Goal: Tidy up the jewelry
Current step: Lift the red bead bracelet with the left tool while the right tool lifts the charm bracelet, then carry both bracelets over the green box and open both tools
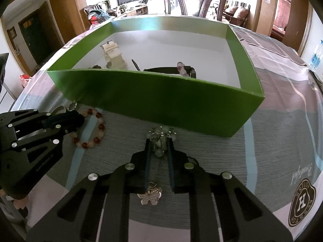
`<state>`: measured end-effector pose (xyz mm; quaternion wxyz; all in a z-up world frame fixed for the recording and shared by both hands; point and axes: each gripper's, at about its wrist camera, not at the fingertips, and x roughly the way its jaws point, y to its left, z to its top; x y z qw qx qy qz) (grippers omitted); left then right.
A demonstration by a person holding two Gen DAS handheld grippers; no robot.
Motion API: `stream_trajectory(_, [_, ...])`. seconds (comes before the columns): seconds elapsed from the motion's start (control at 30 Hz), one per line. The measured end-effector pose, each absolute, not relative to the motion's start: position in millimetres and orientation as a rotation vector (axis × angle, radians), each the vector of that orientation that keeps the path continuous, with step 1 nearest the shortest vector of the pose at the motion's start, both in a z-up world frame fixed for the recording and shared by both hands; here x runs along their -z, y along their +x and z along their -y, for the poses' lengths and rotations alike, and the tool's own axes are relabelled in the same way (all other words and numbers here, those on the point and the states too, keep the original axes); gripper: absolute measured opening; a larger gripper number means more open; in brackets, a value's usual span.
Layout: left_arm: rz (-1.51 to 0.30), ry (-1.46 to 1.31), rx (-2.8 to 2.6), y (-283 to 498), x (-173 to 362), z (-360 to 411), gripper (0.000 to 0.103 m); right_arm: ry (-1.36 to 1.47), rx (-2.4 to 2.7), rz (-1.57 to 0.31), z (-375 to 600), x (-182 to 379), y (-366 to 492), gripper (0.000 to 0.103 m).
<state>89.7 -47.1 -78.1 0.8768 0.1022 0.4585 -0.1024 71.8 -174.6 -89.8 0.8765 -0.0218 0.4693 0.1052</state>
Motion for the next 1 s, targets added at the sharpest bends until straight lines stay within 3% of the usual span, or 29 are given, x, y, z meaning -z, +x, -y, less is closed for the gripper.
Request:
stream_trajectory(0.37, [-0.911,0.187,0.208,87,66,44,0.008,-0.022,-0.237,-0.887,179,70,63,0.008])
stream_trajectory(0.57, [-0.808,0.138,0.208,72,32,37,0.008,0.022,-0.259,-0.808,188,50,55,0.002])
stream_trajectory(1.0, [-0.740,0.091,0.215,64,-39,15,0.008,0.077,-0.254,-0.730,205,0,49,0.000])
